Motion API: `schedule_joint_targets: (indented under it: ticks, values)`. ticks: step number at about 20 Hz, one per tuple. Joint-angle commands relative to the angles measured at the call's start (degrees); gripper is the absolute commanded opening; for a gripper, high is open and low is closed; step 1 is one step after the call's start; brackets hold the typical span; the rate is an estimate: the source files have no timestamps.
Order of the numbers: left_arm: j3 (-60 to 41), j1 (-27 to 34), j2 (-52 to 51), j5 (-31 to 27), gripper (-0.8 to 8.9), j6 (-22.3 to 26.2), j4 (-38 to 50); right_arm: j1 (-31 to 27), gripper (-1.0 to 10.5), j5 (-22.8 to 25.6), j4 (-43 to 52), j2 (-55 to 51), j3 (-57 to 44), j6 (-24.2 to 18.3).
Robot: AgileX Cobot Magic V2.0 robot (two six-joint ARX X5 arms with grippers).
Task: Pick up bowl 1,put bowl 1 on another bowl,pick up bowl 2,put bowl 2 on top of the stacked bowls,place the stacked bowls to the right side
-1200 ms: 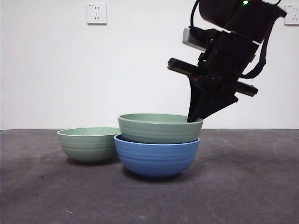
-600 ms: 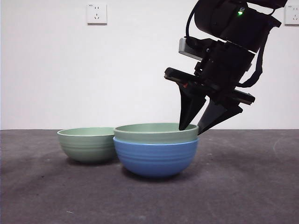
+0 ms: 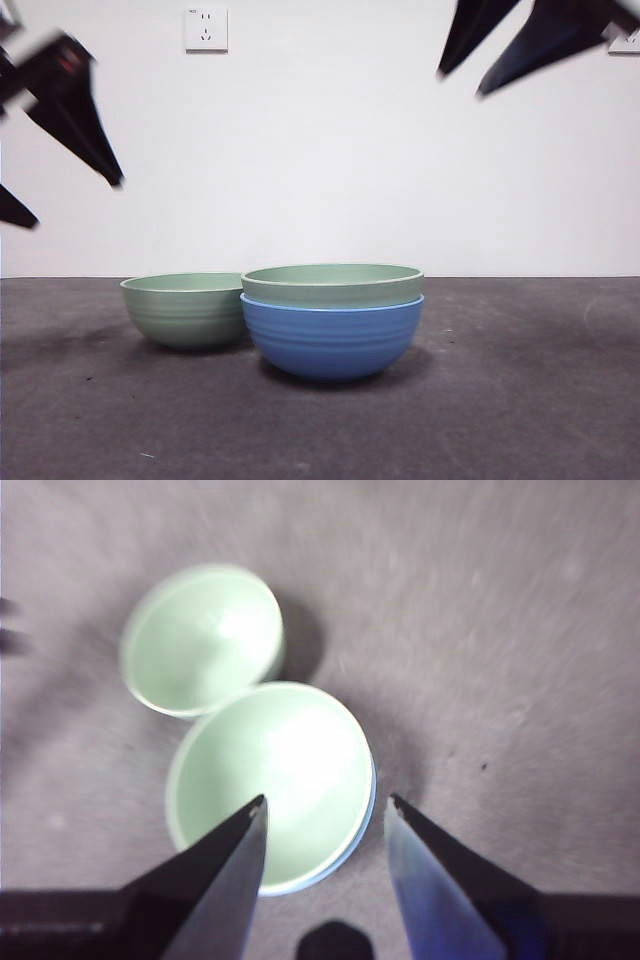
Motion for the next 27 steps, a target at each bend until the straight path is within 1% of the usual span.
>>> schedule_joint_targets:
  ticks: [1, 4, 7, 8, 9, 10, 12, 13, 15, 16, 19, 27]
  values:
    - [2.5, -1.9, 6.0, -3.9, 5.93, -1.9, 0.4, 0.1, 1.9, 0.2, -2.0, -4.5, -0.3, 0.0]
    - [8.0, -4.1, 14.4, -10.4, 5.93, -1.9, 0.2, 0.1, 1.9, 0.2, -5.1, -10.3, -0.3, 0.4]
    - [13.9, -5.1, 21.4, -12.1, 5.91, -1.9, -1.0, 0.1, 1.9, 0.2, -7.9, -13.8, -0.3, 0.4]
    - [15.6, -5.4, 23.6, -12.3, 5.49, -1.9, -1.6, 0.1, 1.9, 0.2, -8.8, -14.6, -0.3, 0.4]
    - [16.7, -5.6, 25.1, -12.1, 4.81, -1.9, -1.8, 0.1, 1.9, 0.2, -9.4, -15.1, -0.3, 0.4]
    - [17.1, -5.8, 26.2, -12.1, 4.43, -1.9, -1.4, 0.1, 1.9, 0.2, -9.7, -15.5, -0.3, 0.4]
    - [17.2, -6.2, 27.5, -12.5, 4.30, -1.9, -1.3, 0.1, 1.9, 0.2, -10.2, -15.7, -0.3, 0.4]
    - [17.2, -6.2, 27.9, -12.6, 3.86, -1.9, -1.5, 0.1, 1.9, 0.2, -10.2, -15.7, -0.3, 0.4]
    - [17.2, -6.2, 28.3, -12.4, 2.03, -1.9, -2.1, 0.1, 1.9, 0.3, -10.2, -15.7, -0.3, 0.4]
    - [17.2, -6.2, 28.3, -12.3, 1.34, -1.9, -2.2, 0.1, 1.9, 0.2, -10.2, -15.7, -0.3, 0.4]
    - [17.2, -6.3, 28.3, -11.7, -0.10, -1.9, -2.4, 0.1, 1.9, 0.4, -10.2, -15.7, -0.3, 0.4]
    - [17.2, -7.2, 28.3, -12.2, -0.08, -1.9, -2.1, 0.1, 1.9, 0.4, -11.2, -15.7, -0.3, 0.4]
